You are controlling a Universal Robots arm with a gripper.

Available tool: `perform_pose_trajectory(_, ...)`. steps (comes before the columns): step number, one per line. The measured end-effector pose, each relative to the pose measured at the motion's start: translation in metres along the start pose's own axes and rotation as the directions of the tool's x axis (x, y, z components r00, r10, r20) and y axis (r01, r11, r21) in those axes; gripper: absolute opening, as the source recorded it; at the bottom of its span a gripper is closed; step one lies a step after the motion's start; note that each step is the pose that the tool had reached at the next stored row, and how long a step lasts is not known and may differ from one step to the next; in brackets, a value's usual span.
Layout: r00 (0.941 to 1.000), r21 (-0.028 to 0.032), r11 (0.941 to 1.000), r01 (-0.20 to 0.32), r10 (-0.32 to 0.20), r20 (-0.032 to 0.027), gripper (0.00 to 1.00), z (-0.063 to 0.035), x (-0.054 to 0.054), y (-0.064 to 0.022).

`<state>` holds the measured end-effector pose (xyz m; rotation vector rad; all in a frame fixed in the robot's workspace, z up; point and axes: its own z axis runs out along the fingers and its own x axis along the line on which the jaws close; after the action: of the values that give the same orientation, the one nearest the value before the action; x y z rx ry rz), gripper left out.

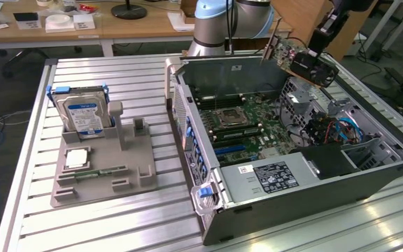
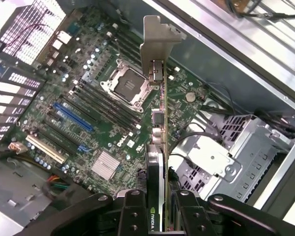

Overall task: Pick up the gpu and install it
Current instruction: 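Insert the gpu into the slot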

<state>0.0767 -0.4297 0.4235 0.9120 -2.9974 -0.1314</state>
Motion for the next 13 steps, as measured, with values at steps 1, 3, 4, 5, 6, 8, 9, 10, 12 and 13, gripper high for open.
perform_pose_trajectory(1,1.0000,-0.0002,1.0000,0.009,-0.009,-0.0008,0.26,0.0000,0.0001,0.0000)
perform_pose_trajectory(3,0.9996,-0.0006,0.9996,0.029,-0.029,-0.0024,0.26,0.0000,0.0002,0.0001)
perform_pose_trajectory(4,0.9992,-0.0008,0.9993,0.039,-0.039,-0.0032,0.26,0.0000,0.0002,0.0001)
perform_pose_trajectory(5,0.9988,-0.0010,0.9988,0.048,-0.048,-0.0040,0.26,0.0000,0.0002,0.0002)
perform_pose_trajectory(6,0.9983,-0.0012,0.9983,0.058,-0.058,-0.0047,0.26,0.0000,0.0003,0.0002)
perform_pose_trajectory(8,0.9971,-0.0017,0.9971,0.076,-0.076,-0.0062,0.26,0.0000,0.0004,0.0003)
perform_pose_trajectory(9,0.9962,-0.0019,0.9963,0.086,-0.087,-0.0070,0.26,0.0000,0.0004,0.0003)
perform_pose_trajectory(10,0.9954,-0.0021,0.9954,0.096,-0.096,-0.0078,0.26,0.0000,0.0005,0.0003)
perform_pose_trajectory(12,0.9933,-0.0027,0.9934,0.115,-0.115,-0.0094,0.26,0.0000,0.0006,0.0004)
perform_pose_trajectory(13,0.9921,-0.0029,0.9922,0.125,-0.125,-0.0101,0.26,0.0000,0.0006,0.0004)
